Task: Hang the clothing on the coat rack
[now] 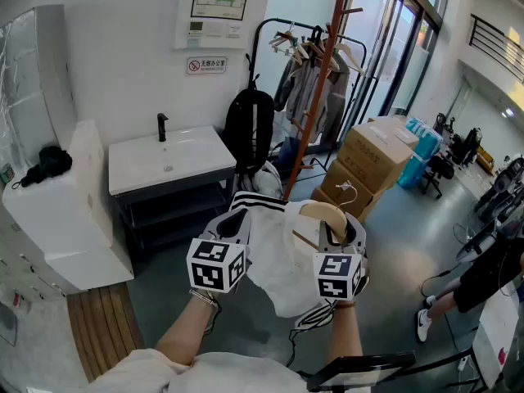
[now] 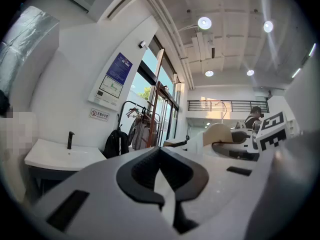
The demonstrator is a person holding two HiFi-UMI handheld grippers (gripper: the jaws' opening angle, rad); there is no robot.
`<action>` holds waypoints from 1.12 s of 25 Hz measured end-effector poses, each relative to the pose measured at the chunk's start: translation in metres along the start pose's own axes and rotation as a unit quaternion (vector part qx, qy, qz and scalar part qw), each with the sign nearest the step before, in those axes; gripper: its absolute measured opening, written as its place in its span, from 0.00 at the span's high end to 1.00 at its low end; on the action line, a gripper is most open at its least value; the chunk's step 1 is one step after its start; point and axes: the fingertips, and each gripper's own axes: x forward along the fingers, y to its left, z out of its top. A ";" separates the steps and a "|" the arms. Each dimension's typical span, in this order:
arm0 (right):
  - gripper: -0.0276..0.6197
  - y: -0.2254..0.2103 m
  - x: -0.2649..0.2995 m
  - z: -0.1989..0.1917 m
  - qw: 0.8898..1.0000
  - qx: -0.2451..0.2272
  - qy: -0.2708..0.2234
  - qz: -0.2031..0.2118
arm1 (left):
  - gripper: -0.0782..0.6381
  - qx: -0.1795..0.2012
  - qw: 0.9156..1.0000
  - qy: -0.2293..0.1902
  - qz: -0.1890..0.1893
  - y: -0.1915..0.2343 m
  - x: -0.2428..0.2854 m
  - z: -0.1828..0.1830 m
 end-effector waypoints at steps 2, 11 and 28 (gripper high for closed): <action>0.68 -0.001 0.000 0.000 1.000 -0.002 0.002 -0.002 | 0.88 -0.001 1.000 -0.005 0.003 0.000 -0.002 0.002; 0.68 0.008 0.002 0.000 1.000 0.001 0.011 -0.002 | 0.88 -0.004 1.000 -0.020 -0.003 0.005 -0.007 0.006; 0.68 0.019 0.015 0.008 1.000 -0.008 0.020 -0.016 | 0.88 0.006 0.998 -0.029 -0.050 0.027 0.005 0.018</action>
